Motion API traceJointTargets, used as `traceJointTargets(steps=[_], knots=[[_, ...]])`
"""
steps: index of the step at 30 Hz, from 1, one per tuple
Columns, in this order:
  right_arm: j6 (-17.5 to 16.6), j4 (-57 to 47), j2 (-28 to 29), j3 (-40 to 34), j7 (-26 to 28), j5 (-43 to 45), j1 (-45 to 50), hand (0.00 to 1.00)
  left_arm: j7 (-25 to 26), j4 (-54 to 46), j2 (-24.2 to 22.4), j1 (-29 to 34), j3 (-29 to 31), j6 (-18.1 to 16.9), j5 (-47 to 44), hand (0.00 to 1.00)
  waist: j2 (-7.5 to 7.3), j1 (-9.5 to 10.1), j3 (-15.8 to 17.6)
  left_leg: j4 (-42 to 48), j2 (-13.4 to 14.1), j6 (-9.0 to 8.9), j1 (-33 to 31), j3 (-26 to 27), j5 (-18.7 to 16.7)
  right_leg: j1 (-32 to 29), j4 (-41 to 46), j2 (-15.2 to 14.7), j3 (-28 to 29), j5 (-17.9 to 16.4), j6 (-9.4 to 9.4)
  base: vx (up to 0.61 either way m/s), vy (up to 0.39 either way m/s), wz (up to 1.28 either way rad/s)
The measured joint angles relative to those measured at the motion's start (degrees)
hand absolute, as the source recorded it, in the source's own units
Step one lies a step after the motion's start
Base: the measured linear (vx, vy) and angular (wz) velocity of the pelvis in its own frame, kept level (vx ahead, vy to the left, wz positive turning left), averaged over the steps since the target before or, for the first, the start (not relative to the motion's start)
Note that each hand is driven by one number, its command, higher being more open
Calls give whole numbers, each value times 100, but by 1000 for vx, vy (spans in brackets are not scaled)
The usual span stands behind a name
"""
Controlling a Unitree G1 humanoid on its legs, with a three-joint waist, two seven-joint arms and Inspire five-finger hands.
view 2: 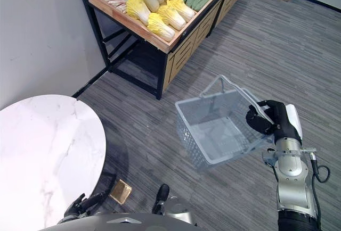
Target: Pick vegetable in the basket
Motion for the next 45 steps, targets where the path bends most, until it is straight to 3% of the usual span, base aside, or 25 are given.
traceJointTargets(steps=[1, 3, 4, 5, 6, 8, 9, 10, 11, 16, 22, 28, 37, 45], knots=[[0, 0, 40, -13, -1, 0, 19, 0, 1, 0, 4, -2, -9, 0, 15, 100, 3, 2, 2, 114, 12, 53, -25, -184, -24, 12, -22, 8, 75, 12, -2, -21, 166, -53], [-9, -6, 243, -3, -6, 8, 34, 0, 13, 0, 49, 32, -117, 7, 11, 100, 35, 47, 4, 952, 33, 425, -301, -1669, -80, 106, -26, 63, 564, 14, -26, -6, 124, -87], [-32, -8, 294, 0, -28, 13, 31, 0, 14, -1, 54, 52, -130, 5, 9, 100, 39, 84, 6, 1186, -6, 496, -395, -2119, -216, 123, -23, 42, 742, -5, -58, 12, 183, -154], [-62, -12, 317, 2, -59, 59, 15, 0, 16, -2, 26, 83, -258, -6, 9, 100, 116, 203, 26, 1265, -358, 478, -514, -3189, -710, 106, -4, 76, 1310, -45, -141, 2, 186, -145], [-61, -12, 318, 2, -59, 77, 17, 0, 2, 0, 26, 103, -348, -7, 5, 100, 160, 219, 32, 1241, -510, 460, -561, -3525, -822, 98, 24, 83, 1508, -44, -148, -4, 173, -166], [-61, -11, 315, 1, -65, 148, 64, 0, 8, -44, 30, 137, -563, -45, -74, 100, 264, 237, 41, 865, -884, 424, -760, -4263, -888, 3, 204, 88, 2080, -68, -118, -35, 139, -150], [-61, -12, 297, -24, -106, 252, 134, 0, 20, -90, 19, 176, -631, -96, -113, 100, 335, 196, 12, 434, -972, 334, -911, -4465, -724, -91, 316, 132, 2308, -67, -42, -48, 178, -133], [-60, -12, 269, -50, -127, 279, 164, 0, 22, -112, 8, 195, -651, -108, -119, 100, 403, 174, 9, 216, -984, 216, -964, -4569, -543, -117, 358, 200, 2413, -62, 14, 3, 279, -143], [-38, -84, 270, -99, -137, 320, 308, 0, 34, -221, 20, 193, -720, -121, -126, 100, 434, 156, -67, -1, -1083, 176, -740, -4463, -547, -154, 349, 151, 2846, 44, 198, 39, 240, -98], [-21, -110, 252, -476, -213, 315, 579, 0, 41, -521, 9, -13, -914, -264, -126, 100, 406, -7, -62, -491, -1340, 325, -475, -4228, -409, -201, 273, -52, 3077, 132, 339, 41, 151, -36], [-7, -110, 258, -494, -315, 316, 713, 0, 44, -633, 0, -43, -1259, -287, -171, 100, 483, -29, -146, -950, -1511, 387, -184, -4444, -225, -44, 253, -177, 2898, 55, 455, 56, 66, 13], [-4, 79, 264, -352, -417, 333, 446, 0, 75, -596, 26, 200, -1223, -279, -204, 100, 464, 103, -275, -1152, -1574, 382, -62, -4803, -66, 170, 161, -246, 2565, 23, 479, 8, 6, 32], [111, 765, 418, -303, -421, 327, 209, 0, 109, 2, 25, 815, -551, -191, -358, 100, 334, 491, -356, -1301, -1717, 413, 13, -5399, 156, 489, 127, -406, 1981, -25, 499, -35, 5, 37], [225, 808, 575, -302, -412, 334, 209, 0, -6, 45, 22, 893, -446, -106, -353, 100, 278, 513, -374, -1341, -1787, 367, -16, -5629, 223, 559, 74, -462, 1810, -36, 545, -33, 9, 13]])
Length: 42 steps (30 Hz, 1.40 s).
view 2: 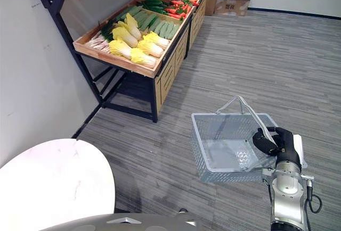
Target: Pick vegetable in the basket
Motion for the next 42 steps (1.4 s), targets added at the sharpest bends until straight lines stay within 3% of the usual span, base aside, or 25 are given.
traceJointTargets(steps=[5, 13, 29, 34, 42], knots=[[75, 196, 0, -2, 1, 4, -1, 0, -60, -4, 1, -167, -40, 0, -10, 100, -74, -5, -53, 3, -2, 1, -24, -16, -1, -15, -11, 1, -4, -1, 1, 7, 5, 0], [95, 227, 2, 3, 0, 132, -18, 0, -89, -114, 12, -418, -172, -3, -22, 100, -62, 0, -76, 11, 4, 36, -104, -14, -1, -107, -16, 40, 5, 15, -21, 42, 21, -1], [93, 426, -105, 331, 82, 357, -168, 0, -96, -442, 16, -236, -176, 0, -219, 100, -50, -42, -86, 4, 53, 87, -131, 476, -141, -393, 0, 70, 496, 16, -15, 27, 33, -16], [91, 215, -105, 329, 121, 355, -159, 0, -83, -563, 5, -201, -207, 0, -211, 100, -39, -46, -92, 39, 111, 78, -98, 796, -259, -520, 37, 146, 819, 19, -14, 11, 28, -33], [91, -220, -97, -42, 127, 346, 40, 0, -21, -599, -89, -278, -442, 0, -139, 100, -40, -212, -90, 262, 167, 140, -96, 1640, -526, -940, 293, 276, 1658, 45, 28, 7, 47, -57]])
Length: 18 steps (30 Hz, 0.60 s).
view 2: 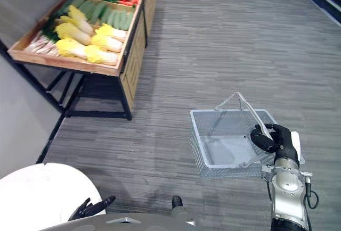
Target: Pick vegetable in the basket
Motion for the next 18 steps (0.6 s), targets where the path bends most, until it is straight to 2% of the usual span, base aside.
traceJointTargets(steps=[2, 4, 7, 8, 9, 10, 11, 12, 13, 15, 18], knots=[[1, -147, 15, -117, 0, -7, 103, 0, 32, -100, -14, -18, -53, -1, 5, 100, -17, -7, 15, 65, 13, 24, -16, 252, -57, -184, 177, 61, 257, -2, 7, -30, 44, -72], [5, -358, 204, -356, -1, -17, 177, 0, 63, -180, 44, -111, -101, -9, 141, 100, -118, -114, 86, 186, 8, 75, -21, 527, -132, -376, 428, 97, 461, -23, 39, -54, 37, -61], [6, -624, 486, -625, -5, -16, 359, 0, 81, -193, 84, -278, -91, -14, 240, 100, -227, -146, 198, 239, 15, 127, -7, 681, -175, -392, 445, 70, 455, -124, 41, -81, 20, -26], [16, -716, 591, -742, -19, -14, 381, 0, 79, -187, 92, -369, -65, -17, 258, 100, -198, -163, 265, 216, 54, 154, 6, 769, -196, -484, 695, -12, 144, -241, -129, -138, 21, -36], [23, -786, 597, -810, -22, -15, 426, 0, 79, -184, 91, -403, -58, -16, 257, 100, -233, -169, 293, 202, 60, 129, 5, 848, -253, -687, 1181, -121, -143, -399, -257, -72, 17, -31], [24, -807, 597, -844, -22, -15, 435, 0, 79, -185, 90, -413, -59, -14, 257, 100, -243, -174, 298, 203, 61, 133, 7, 861, -278, -720, 1303, -159, -223, -461, -235, 9, 4, -28], [28, -842, 597, -912, -25, -16, 461, 0, 77, -184, 87, -424, -63, -12, 254, 100, -259, -171, 292, 210, 57, 138, 3, 876, -316, -711, 1307, -212, -350, -519, -133, 70, -30, -18], [31, -828, 563, -949, -56, -13, 480, 0, 76, -182, 71, -418, -83, 6, 254, 100, -236, -175, 301, 249, 75, 22, -2, 879, -268, -628, 1092, -204, -402, -459, 32, 62, -48, -14], [43, -817, 544, -953, -77, -12, 486, 0, 76, -183, 51, -397, -101, 7, 254, 100, -200, -178, 286, 242, 106, -13, -3, 877, -246, -583, 973, -171, -415, -409, 61, 78, -64, -6], [65, -736, 526, -934, -96, 7, 487, 0, 64, -183, -21, -361, -140, 8, 251, 100, -68, -129, 215, 230, 206, -62, -8, 843, -156, -322, 402, -75, -490, -121, 25, 116, -59, 1], [69, -493, 391, -751, -42, 180, 467, 0, 63, -189, -66, -399, -182, -3, 211, 100, 31, -125, 154, 216, 254, -97, 17, 688, -136, -52, 65, -37, -649, -18, -4, 101, -47, 24]])
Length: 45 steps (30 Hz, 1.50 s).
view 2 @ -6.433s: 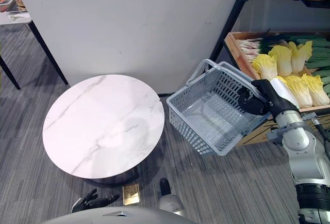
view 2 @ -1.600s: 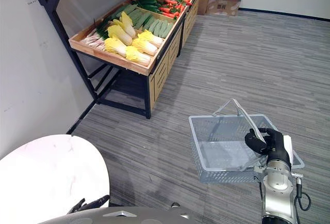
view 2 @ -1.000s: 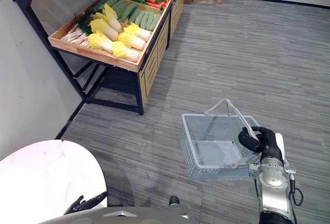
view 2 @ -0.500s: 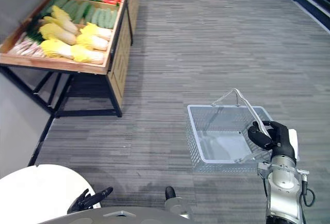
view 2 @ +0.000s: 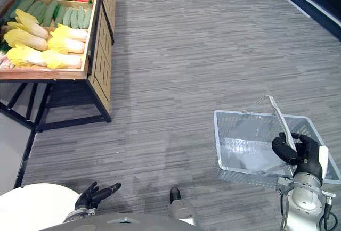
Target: Pick vegetable in the basket
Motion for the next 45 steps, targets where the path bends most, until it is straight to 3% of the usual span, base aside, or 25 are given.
traceJointTargets(steps=[6, 7, 17, 22, 27, 34, 36, 39, 41, 42, 43, 45], knots=[[6, 213, -89, 347, 197, 591, -19, 0, -25, 11, -22, 28, -155, -1, -7, 100, 28, 53, -22, -74, -55, 18, 97, -412, 98, 361, -204, -83, -403, 11, -4, 41, -12, 35], [5, 530, -386, 760, 349, 606, -407, 0, -75, 123, 53, 167, -152, 7, -114, 100, -96, 139, -103, -365, -331, 112, 200, -750, 251, 589, -527, -295, -676, 259, 126, -1, 3, 14], [5, 619, -359, 995, 339, 609, -406, 0, -70, 122, 60, 155, -144, 1, -57, 100, -133, 165, -101, -381, -333, 111, 170, -785, 251, 557, -505, -309, -724, 257, 128, 0, 0, 1], [5, 624, -81, 1189, 340, 609, -401, 0, -70, 46, 107, 159, -166, 7, 18, 100, -201, 196, -109, -382, -326, 111, 50, -763, 251, 384, -504, -302, -717, 258, 131, -3, -4, -2], [35, 720, 109, 1297, 345, 601, -391, 0, -88, -508, 162, 359, -459, 64, 43, 100, -307, 297, -116, -367, -316, 129, 78, -631, 232, 371, -503, -290, -634, 295, 183, 9, -3, -15], [53, 719, 109, 1320, 345, 568, -413, 0, -390, -2180, 103, 1133, -1310, 278, -44, 100, -267, 326, -141, 28, -360, 259, -40, -422, -45, 337, -487, -377, -509, 340, 254, -35, 24, -14], [61, 718, 109, 1334, 345, 540, -463, 0, -450, -2384, 43, 1181, -1427, 373, -87, 100, -226, 343, -109, 278, -294, 286, -141, -286, -212, 133, -180, -344, -398, 301, 277, -80, 31, -37], [104, 716, 110, 1337, 340, 497, -562, 0, -503, -2581, 26, 1146, -1669, 543, -95, 100, -16, 317, 87, 680, -133, 346, -103, -20, -583, -486, 1333, -297, -323, -63, 256, -103, 65, -42], [173, 660, 116, 1337, 336, 497, -552, 0, -558, -2720, 43, 1156, -1797, 584, -107, 100, 36, 277, 244, 818, -102, 407, 48, 83, -756, -981, 2598, -402, -419, -191, 105, -100, 98, -26], [224, 612, 123, 1335, 316, 495, -497, 0, -581, -2798, 50, 1161, -1795, 646, -111, 100, -10, 215, 353, 896, -138, 432, 202, 96, -864, -1224, 3314, -568, -535, -279, 3, 14, 82, -2], [282, 564, 136, 1336, 304, 487, -366, 0, -570, -2858, 61, 1210, -1790, 664, -111, 100, -28, 179, 366, 968, -146, 430, 292, 81, -936, -1331, 3654, -704, -665, -407, -159, 48, 71, 3], [335, 543, 147, 1317, 287, 485, -243, 0, -559, -2965, 81, 1284, -1784, 667, -113, 100, -24, 149, 368, 1111, -106, 391, 293, 19, -1026, -1369, 3502, -881, -799, -504, -273, 143, 11, 12]])
